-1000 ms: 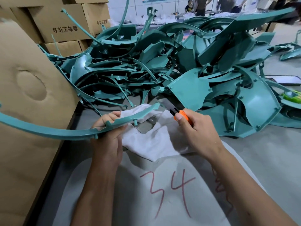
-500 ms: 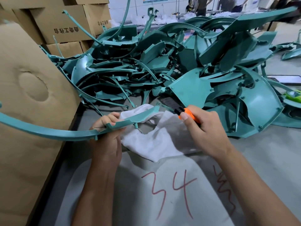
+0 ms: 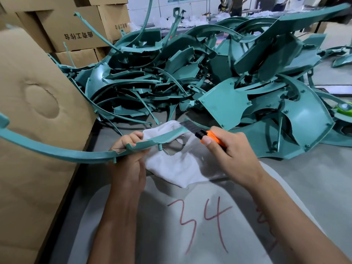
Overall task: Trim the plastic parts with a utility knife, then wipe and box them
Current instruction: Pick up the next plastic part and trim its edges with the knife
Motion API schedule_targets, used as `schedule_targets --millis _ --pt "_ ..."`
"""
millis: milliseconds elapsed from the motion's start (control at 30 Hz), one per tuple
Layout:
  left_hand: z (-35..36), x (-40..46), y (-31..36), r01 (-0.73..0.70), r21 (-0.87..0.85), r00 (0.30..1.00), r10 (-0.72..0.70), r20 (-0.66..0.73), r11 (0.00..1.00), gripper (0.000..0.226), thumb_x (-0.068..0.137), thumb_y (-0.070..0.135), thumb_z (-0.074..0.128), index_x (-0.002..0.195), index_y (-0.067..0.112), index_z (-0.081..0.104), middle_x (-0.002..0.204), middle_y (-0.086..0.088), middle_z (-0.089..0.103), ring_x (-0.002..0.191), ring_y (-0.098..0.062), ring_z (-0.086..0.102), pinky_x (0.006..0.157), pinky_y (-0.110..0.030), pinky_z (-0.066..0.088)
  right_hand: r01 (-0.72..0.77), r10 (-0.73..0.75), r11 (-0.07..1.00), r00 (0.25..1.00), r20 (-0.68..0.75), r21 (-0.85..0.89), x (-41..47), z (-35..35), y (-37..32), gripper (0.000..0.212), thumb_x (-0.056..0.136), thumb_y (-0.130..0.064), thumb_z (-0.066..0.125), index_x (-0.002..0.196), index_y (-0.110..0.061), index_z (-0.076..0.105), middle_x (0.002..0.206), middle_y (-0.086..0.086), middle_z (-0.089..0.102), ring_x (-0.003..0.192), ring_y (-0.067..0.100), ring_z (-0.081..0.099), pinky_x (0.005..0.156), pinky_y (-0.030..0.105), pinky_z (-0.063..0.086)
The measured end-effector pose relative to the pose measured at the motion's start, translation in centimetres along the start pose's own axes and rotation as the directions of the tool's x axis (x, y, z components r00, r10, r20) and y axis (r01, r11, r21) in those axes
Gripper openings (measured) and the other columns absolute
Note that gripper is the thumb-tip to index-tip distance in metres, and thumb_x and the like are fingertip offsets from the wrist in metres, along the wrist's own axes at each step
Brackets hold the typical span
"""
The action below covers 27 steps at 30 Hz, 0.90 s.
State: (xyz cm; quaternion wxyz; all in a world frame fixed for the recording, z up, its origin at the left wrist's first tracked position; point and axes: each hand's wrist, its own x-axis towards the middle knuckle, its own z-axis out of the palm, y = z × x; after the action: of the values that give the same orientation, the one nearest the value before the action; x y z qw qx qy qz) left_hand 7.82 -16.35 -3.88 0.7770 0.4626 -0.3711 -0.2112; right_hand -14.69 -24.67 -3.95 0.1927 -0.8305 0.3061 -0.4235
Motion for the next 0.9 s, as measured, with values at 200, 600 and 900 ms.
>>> schedule_targets --millis 200,600,900 --pt "-1.0 -0.3 0.3 0.174 0.057 0.982 -0.178 0.069 0.983 0.032 0.093 -0.011 0.054 0.097 0.019 0.062 0.079 0.016 0.066 0.071 0.002 0.064 0.065 -0.013 0.055 -0.27 0.269 0.912 0.962 -0.046 -0.307 0.1 -0.1 2.0 0.042 0.104 -0.054 0.044 0.075 -0.024 0.046 0.06 -0.003 0.055 0.064 0.028 0.055 0.055 0.036 0.034" --pt "2.7 -1.6 0.9 0.114 -0.071 0.991 -0.119 -0.058 0.991 0.026 0.08 0.016 0.08 0.105 0.019 0.072 0.11 -0.004 0.078 0.104 -0.027 0.075 0.088 -0.045 0.061 -0.071 0.114 0.989 0.921 -0.373 0.127 0.1 -0.4 0.5 0.035 0.112 -0.024 0.046 0.079 -0.012 0.045 0.058 0.008 0.047 0.049 0.017 0.042 0.047 0.031 0.033" --pt "5.5 -2.1 1.0 0.005 -0.074 0.958 -0.026 -0.286 0.997 0.009 0.087 0.012 0.071 0.086 0.016 0.079 0.096 -0.004 0.08 0.095 -0.03 0.076 0.081 -0.042 0.062 0.155 -0.145 0.987 0.969 -0.202 0.038 -0.6 1.3 -0.9 0.025 0.107 -0.029 0.047 0.084 -0.019 0.048 0.067 -0.014 0.038 0.057 0.006 0.041 0.057 0.021 0.032"
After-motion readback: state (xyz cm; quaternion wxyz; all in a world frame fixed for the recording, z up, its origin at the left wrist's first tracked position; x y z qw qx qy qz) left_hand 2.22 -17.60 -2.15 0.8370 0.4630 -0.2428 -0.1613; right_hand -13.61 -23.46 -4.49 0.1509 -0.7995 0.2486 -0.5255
